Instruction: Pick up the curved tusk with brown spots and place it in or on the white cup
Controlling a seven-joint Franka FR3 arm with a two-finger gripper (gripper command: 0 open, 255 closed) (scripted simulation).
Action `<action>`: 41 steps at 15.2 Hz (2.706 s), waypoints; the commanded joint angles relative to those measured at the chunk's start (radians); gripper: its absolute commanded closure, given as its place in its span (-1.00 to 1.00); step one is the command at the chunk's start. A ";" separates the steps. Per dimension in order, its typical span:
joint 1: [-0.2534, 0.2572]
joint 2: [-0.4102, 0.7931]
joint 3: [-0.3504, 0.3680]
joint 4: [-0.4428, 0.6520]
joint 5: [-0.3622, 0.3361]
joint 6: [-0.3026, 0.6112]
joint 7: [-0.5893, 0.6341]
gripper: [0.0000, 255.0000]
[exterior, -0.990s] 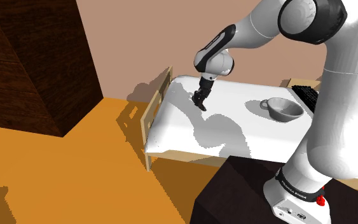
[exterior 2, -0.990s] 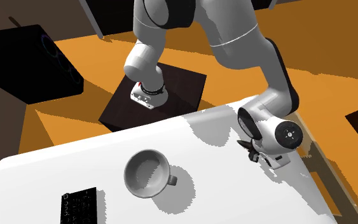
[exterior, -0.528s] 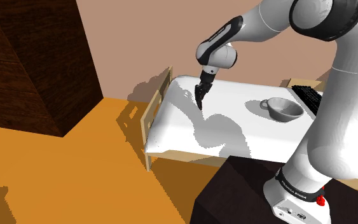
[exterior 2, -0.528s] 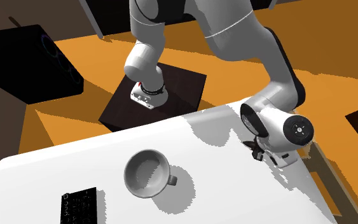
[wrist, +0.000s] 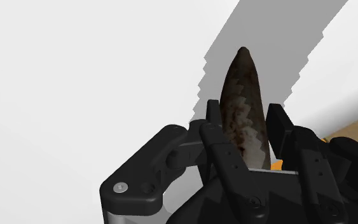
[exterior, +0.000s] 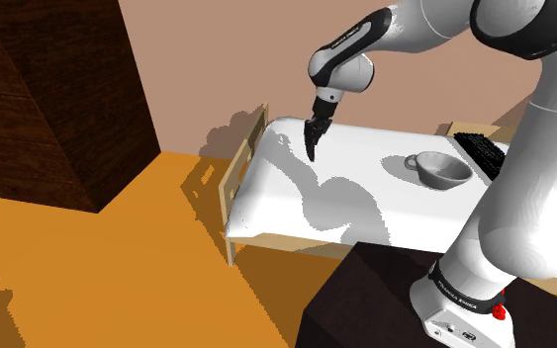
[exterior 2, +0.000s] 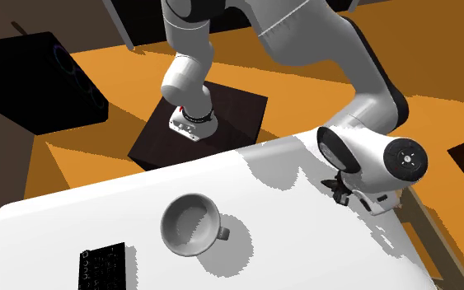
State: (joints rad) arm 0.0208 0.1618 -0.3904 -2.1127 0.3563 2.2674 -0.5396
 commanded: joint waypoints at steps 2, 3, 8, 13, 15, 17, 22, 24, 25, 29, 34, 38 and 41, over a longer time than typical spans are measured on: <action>0.002 -0.023 -0.004 0.012 -0.020 -0.031 0.018 1.00; 0.003 -0.031 -0.006 0.017 -0.026 -0.042 0.024 1.00; 0.006 -0.066 -0.010 0.045 -0.056 -0.098 0.053 1.00; -0.009 -0.130 -0.029 0.008 -0.089 -0.123 0.041 1.00; -0.027 -0.177 -0.047 -0.043 -0.111 -0.121 0.016 1.00; -0.047 -0.222 -0.066 -0.088 -0.134 -0.121 -0.010 1.00; -0.104 -0.324 -0.117 -0.181 -0.198 -0.132 -0.077 1.00; -0.129 -0.360 -0.139 -0.211 -0.224 -0.140 -0.106 1.00; -0.142 -0.377 -0.151 -0.223 -0.238 -0.145 -0.121 1.00; -0.198 -0.436 -0.199 -0.262 -0.291 -0.168 -0.186 1.00; -0.267 -0.489 -0.266 -0.284 -0.353 -0.204 -0.278 1.00; -0.318 -0.510 -0.327 -0.280 -0.395 -0.234 -0.361 1.00; -0.350 -0.513 -0.378 -0.264 -0.420 -0.257 -0.430 1.00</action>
State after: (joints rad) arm -0.3178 -0.3499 -0.7507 -2.3809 -0.0542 2.0179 -0.9441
